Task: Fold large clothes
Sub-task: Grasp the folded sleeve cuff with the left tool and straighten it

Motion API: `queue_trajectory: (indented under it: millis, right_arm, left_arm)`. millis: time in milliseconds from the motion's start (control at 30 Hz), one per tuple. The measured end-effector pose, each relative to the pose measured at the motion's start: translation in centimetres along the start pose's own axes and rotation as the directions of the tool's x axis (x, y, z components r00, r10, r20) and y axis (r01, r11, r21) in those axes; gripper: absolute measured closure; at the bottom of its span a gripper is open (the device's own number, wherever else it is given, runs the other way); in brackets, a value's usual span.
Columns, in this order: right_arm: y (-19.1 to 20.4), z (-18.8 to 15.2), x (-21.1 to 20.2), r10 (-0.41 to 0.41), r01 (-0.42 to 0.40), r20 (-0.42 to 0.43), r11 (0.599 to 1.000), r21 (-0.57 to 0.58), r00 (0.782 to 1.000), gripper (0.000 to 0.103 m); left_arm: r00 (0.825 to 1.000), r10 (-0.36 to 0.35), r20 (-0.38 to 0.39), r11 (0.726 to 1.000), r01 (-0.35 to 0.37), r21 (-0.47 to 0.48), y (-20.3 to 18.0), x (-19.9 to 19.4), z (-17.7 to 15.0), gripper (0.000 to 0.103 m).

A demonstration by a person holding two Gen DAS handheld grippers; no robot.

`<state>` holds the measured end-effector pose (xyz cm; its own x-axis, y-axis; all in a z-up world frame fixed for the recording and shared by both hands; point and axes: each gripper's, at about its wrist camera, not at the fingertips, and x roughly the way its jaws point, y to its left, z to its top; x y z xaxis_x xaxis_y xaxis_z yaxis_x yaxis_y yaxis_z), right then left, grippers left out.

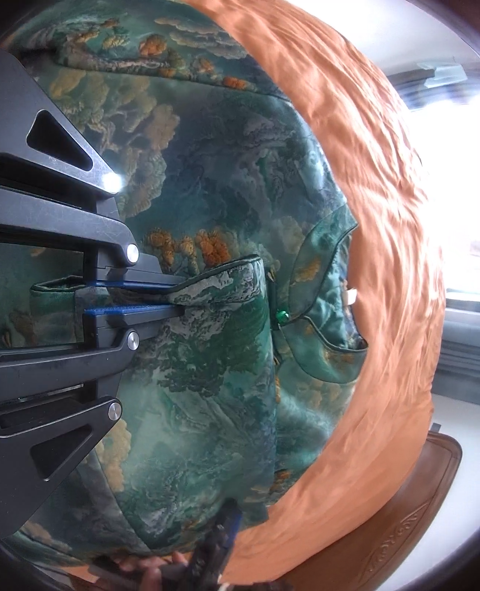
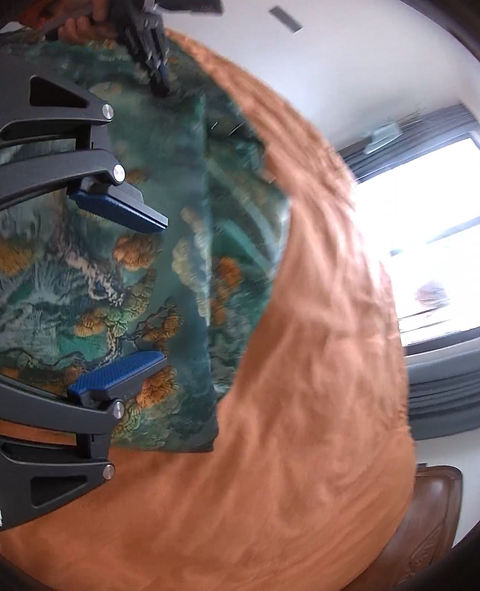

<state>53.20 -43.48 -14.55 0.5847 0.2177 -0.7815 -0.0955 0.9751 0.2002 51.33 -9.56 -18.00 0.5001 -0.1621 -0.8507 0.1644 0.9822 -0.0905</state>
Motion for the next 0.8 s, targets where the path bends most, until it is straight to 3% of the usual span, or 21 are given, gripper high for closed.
queue_trajectory:
  millis: [100, 233, 400, 600, 700, 800]
  right_arm:
    - [0.0, -1.0, 3.2, -0.030, 0.029, -0.096, 0.999, -0.014, 0.995, 0.036]
    - [1.0, -1.2, 3.2, -0.070, 0.068, -0.073, 0.997, -0.031, 0.995, 0.035]
    - [2.6, -1.9, -0.5, -0.104, 0.102, -0.016, 0.990, -0.093, 0.994, 0.035]
    - [4.6, -5.1, -5.1, -0.057, 0.054, -0.010, 0.987, -0.151, 0.998, 0.035]
    - [4.7, -6.9, -4.6, -0.059, 0.050, -0.044, 0.982, -0.181, 0.997, 0.035]
    - [3.5, -7.9, -3.4, -0.026, 0.016, -0.081, 0.992, -0.128, 0.996, 0.035]
  left_arm:
    - [1.000, 0.019, 0.002, 1.000, -0.019, 0.009, -0.3, 0.7, -0.6, 0.097]
    - [0.999, 0.040, 0.009, 0.999, -0.040, 0.029, -0.7, 0.8, -0.8, 0.097]
    - [0.999, 0.036, 0.006, 0.999, -0.036, 0.031, -0.5, 0.6, -0.6, 0.096]
    - [0.999, 0.048, 0.005, 0.998, -0.048, 0.030, -0.7, 1.0, -0.6, 0.096]
    - [0.999, 0.053, -0.003, 0.998, -0.053, 0.030, -0.8, 1.3, -0.6, 0.095]
    - [0.998, 0.055, -0.010, 0.998, -0.055, 0.029, -0.7, 1.5, -0.7, 0.095]
